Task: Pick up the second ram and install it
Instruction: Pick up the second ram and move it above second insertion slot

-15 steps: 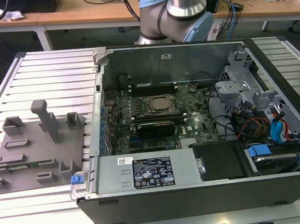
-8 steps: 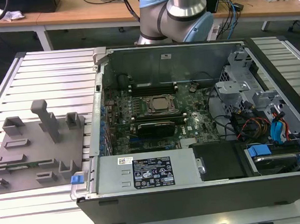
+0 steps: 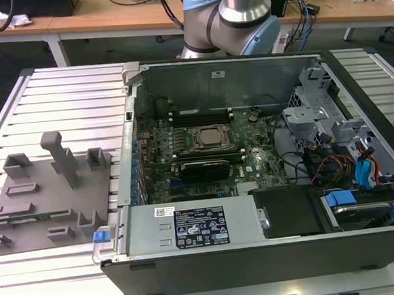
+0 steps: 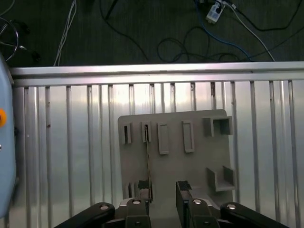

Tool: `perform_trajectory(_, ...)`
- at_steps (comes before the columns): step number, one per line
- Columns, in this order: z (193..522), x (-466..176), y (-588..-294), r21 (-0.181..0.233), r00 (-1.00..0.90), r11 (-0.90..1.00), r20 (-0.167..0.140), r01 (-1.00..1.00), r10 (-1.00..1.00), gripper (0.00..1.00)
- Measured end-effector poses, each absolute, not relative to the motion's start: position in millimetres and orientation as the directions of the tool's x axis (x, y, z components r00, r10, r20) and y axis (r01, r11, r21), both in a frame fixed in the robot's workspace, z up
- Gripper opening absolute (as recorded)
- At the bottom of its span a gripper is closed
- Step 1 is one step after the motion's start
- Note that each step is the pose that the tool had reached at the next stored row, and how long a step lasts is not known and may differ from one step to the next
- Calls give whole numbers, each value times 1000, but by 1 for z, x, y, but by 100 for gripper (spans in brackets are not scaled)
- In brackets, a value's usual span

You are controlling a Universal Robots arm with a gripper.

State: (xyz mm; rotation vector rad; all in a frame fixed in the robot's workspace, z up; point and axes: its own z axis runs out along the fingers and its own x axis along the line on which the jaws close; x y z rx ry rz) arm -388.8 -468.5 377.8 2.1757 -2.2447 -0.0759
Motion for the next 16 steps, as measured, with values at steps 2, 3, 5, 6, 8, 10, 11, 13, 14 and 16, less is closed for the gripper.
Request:
perform_trajectory(2,375,-389,-468,45,-32,31,-23,-999,-999,36)
perform_trajectory(3,374,-389,-468,45,-32,31,-23,-999,-999,36)
perform_trajectory(5,371,-389,-468,45,-32,31,-23,-999,-999,36)
perform_trajectory(6,369,-389,-468,45,-32,31,-23,-999,-999,36)
perform_trajectory(8,366,-389,-468,45,-32,31,-23,-999,-999,36)
perform_trajectory(10,364,-389,-468,45,-32,31,-23,-999,-999,36)
perform_trajectory(11,363,-389,-468,45,-32,31,-23,-999,-999,36)
perform_trajectory(13,361,-389,-468,45,-32,31,-23,-999,-999,36)
perform_trajectory(14,360,-389,-468,45,-32,31,-23,-999,-999,36)
perform_trajectory(16,351,-389,-468,45,-32,31,-23,-999,-999,36)
